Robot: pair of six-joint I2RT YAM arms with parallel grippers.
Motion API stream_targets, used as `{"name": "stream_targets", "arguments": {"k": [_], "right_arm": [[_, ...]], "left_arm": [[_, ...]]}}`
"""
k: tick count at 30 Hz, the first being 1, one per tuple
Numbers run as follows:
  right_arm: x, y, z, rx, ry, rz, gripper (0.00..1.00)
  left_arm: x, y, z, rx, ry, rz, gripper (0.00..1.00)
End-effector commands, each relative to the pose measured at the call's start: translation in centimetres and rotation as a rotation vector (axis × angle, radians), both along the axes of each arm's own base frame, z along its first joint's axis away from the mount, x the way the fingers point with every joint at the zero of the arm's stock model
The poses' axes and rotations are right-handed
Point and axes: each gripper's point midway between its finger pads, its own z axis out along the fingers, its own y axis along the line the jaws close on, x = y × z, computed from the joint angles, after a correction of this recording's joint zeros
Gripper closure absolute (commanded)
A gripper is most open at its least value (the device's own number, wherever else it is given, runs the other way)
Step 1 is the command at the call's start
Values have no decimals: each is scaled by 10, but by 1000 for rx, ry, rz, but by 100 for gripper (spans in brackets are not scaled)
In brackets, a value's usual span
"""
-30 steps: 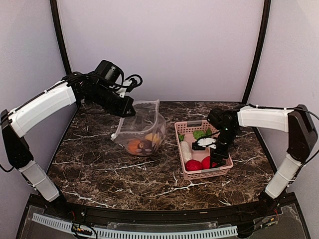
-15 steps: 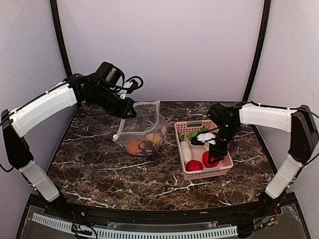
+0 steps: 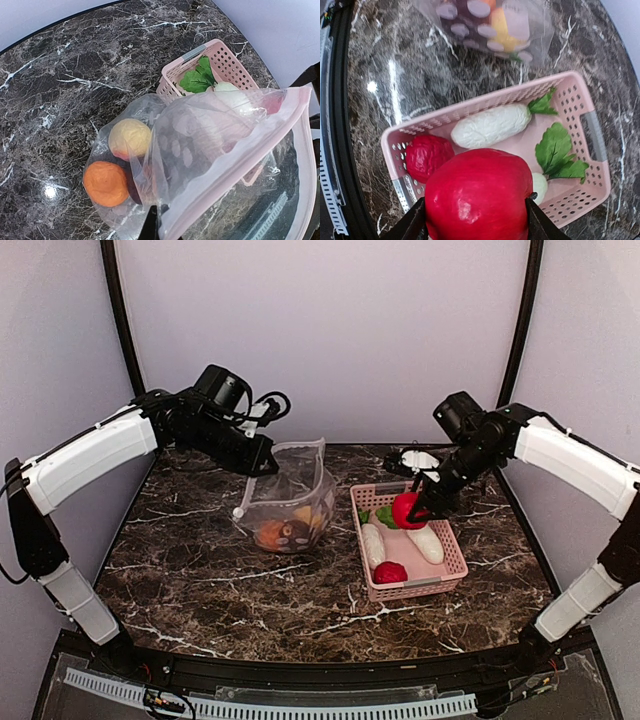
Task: Place the food in the zip-top bag and seal the zipper
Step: Pick up the fake fruit from the bin, then place the fake fruit in the zipper food storage bag.
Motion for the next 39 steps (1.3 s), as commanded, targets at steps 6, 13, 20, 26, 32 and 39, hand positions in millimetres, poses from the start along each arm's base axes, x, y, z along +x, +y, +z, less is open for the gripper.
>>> {"name": "stream_targets", "arguments": {"k": [6, 13, 20, 26, 32, 39], "right_arm": [[-13, 48, 143, 449, -164, 147, 54], [-11, 84, 201, 643, -134, 234, 53], [-15, 139, 208, 686, -53, 307, 52], [-19, 180, 177, 622, -41, 330, 51], [2, 187, 142, 530, -84, 255, 41], [25, 182, 145, 498, -176, 143, 13]], "left_arm": [[4, -15, -2, -59, 29, -7, 99], [5, -26, 1, -111, 45, -15, 99], [5, -28, 10, -136, 41, -10, 99], [3, -24, 24, -147, 11, -8, 99], [0, -21, 30, -157, 0, -8, 99], [-1, -20, 29, -154, 0, -10, 99]]}}
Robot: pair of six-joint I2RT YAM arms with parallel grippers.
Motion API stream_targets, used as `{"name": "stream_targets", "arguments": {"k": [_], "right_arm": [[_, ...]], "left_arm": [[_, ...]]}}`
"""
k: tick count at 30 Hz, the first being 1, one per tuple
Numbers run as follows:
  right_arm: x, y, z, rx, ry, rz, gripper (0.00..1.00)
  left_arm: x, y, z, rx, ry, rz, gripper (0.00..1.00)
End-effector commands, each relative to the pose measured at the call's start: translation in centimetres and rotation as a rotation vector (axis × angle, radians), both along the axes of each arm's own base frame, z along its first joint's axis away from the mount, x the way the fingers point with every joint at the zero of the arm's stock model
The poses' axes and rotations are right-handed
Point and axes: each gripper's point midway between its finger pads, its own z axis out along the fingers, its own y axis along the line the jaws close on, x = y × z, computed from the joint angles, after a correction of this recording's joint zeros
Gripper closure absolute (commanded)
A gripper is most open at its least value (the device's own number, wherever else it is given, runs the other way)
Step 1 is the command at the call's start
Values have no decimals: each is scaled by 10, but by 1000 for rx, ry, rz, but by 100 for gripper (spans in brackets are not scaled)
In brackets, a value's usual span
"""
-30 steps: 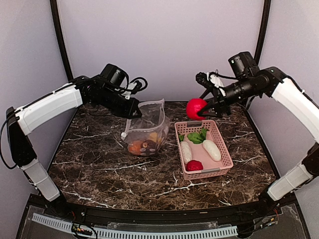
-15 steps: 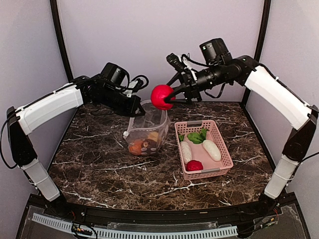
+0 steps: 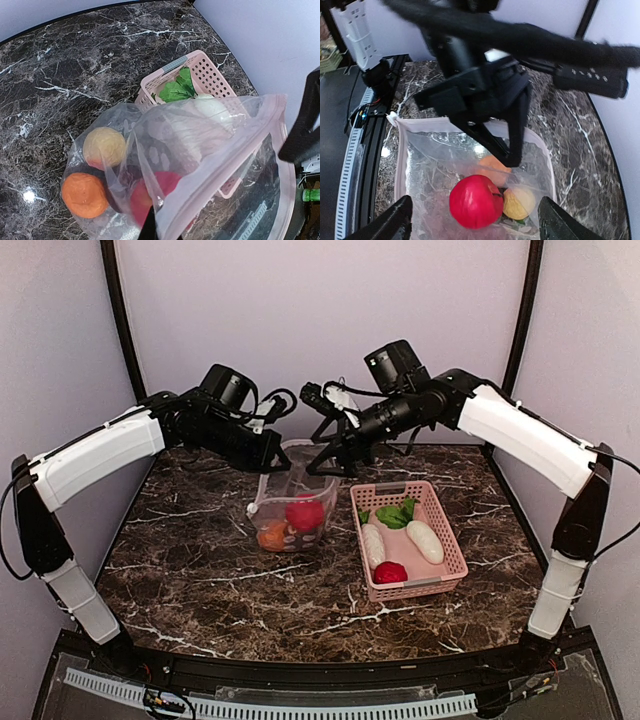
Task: Place the food in the zip-top bag and seal the zipper
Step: Place the fake fruit in the zipper food storage bag.
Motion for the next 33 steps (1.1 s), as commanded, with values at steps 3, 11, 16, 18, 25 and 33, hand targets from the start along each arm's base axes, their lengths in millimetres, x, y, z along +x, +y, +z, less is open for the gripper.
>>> {"name": "stream_targets", "arguments": {"k": [3, 11, 16, 18, 25, 33], "right_arm": [[13, -8, 33, 40, -111, -95, 12], [15, -50, 73, 53, -242, -177, 10], [59, -109, 87, 101, -158, -328, 8], [79, -128, 76, 88, -120, -386, 2], [99, -147, 35, 50, -58, -507, 1], [85, -199, -43, -170, -26, -542, 4]], "left_arm": [[-7, 5, 23, -32, -41, 2, 99], [-5, 9, 42, -18, -60, 17, 99], [-13, 38, 111, 33, -147, 72, 99], [-22, 55, 129, 54, -170, 92, 99], [-54, 89, 73, 139, -80, 132, 99], [-62, 82, 56, 65, -80, 108, 99]]}}
